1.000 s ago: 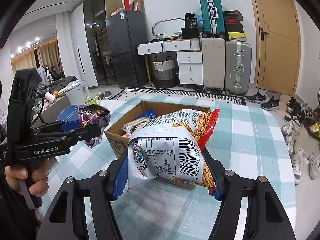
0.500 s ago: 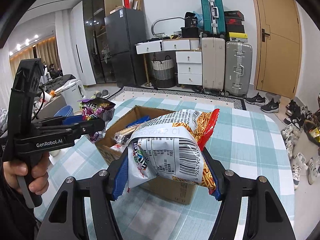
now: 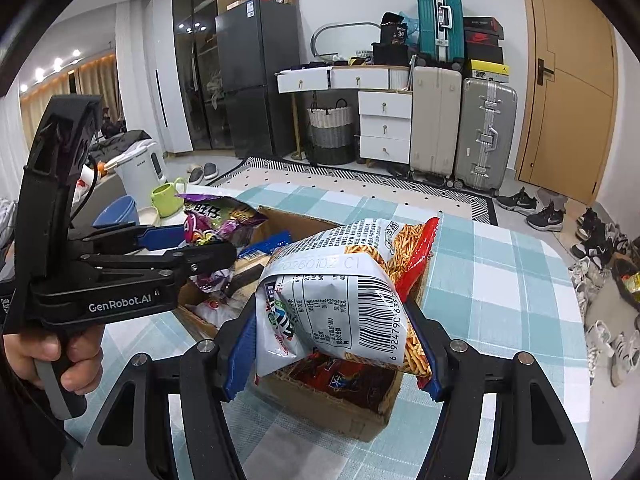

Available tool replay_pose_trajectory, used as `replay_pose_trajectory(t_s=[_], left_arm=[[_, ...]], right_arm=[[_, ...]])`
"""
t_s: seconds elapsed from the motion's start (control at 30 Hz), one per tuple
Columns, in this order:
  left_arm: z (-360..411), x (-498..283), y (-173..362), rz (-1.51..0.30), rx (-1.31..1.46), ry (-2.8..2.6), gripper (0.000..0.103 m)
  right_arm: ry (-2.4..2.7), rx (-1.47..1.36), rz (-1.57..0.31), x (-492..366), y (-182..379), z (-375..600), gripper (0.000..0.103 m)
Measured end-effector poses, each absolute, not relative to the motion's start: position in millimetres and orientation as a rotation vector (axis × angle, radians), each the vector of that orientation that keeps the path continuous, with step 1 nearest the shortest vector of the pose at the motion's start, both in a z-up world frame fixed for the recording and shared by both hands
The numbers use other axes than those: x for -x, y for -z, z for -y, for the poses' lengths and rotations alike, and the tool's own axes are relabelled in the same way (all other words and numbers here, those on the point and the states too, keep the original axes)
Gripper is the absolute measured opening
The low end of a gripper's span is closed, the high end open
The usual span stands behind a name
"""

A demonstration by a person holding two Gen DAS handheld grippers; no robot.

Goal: Organize snacks
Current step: 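Carry both bags over the box and lower them inside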

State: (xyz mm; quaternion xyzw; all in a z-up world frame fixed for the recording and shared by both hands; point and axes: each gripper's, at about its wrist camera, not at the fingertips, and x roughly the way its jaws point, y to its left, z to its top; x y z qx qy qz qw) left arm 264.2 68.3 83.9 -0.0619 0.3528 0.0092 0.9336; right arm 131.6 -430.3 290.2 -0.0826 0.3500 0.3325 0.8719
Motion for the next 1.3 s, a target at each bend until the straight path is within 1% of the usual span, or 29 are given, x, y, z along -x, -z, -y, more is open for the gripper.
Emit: replay_pose_trajectory(t_s=[0.33,0.9,1.3], left_arm=[[-64,-290,-67,-0.749,0.116,-0.010,0.050],[-62,-309,-58,-0.773,0.108,0.003,0.050],[-57,-322,-47,-0.799,0.079,0.022,0.051]], right_arm=[[-0.702,0.200,-0.750,-148,-280,422,0.066],[-0.720,0.245,-0.774,-162,-273,420,0.066],[-0.799,0.338,-0.797,-168,-267,410,0.067]])
